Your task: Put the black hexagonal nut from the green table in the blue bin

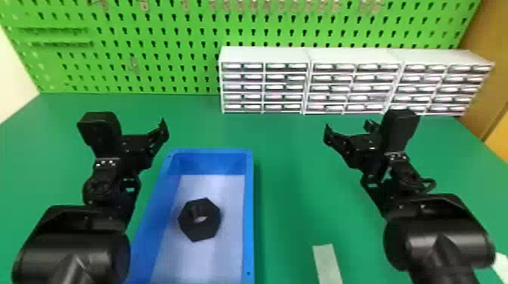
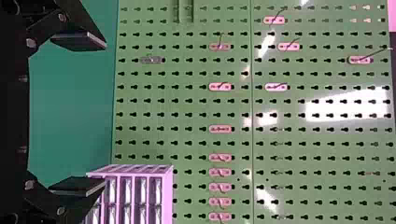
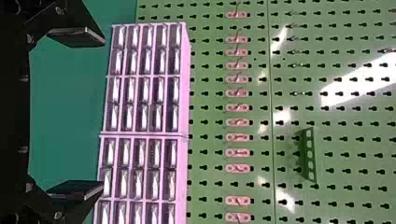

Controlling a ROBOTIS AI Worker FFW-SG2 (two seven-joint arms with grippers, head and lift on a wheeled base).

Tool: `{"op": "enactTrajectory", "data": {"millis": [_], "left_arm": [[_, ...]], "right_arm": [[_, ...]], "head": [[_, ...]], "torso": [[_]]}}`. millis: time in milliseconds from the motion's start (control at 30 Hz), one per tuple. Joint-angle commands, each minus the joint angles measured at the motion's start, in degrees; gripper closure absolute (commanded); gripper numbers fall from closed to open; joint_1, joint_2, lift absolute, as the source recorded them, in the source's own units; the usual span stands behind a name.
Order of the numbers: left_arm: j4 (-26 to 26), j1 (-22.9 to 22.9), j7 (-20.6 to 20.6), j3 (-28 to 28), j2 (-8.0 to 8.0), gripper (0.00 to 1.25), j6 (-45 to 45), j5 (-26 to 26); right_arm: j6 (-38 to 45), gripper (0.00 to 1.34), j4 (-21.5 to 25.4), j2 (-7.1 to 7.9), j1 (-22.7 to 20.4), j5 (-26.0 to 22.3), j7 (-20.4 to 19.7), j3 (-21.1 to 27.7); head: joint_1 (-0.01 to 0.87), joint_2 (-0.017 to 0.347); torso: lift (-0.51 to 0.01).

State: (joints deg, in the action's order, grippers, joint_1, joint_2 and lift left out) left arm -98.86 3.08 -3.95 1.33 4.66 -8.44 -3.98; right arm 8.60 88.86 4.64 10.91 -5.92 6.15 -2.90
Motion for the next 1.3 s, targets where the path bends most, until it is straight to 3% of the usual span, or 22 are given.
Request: {"op": "enactTrajectory", "data": {"millis": [0, 1267], "left_arm": [[0.1, 0.0, 0.0, 0.0, 0.00, 0.24, 0.0, 0.0], [0.1, 0.0, 0.0, -0.3, 0.00, 0.24, -0.1, 0.1]], "right_arm": [[0.0, 0.21, 0.0, 0.02, 0.1, -0.1, 0.0, 0.0], [0.1, 0.21, 0.0, -0.07, 0.1, -0.4, -0.1, 0.5]], "head": [[0.686, 0.051], [0.686, 0.051]], "torso": [[-0.096], [-0.096]]}}
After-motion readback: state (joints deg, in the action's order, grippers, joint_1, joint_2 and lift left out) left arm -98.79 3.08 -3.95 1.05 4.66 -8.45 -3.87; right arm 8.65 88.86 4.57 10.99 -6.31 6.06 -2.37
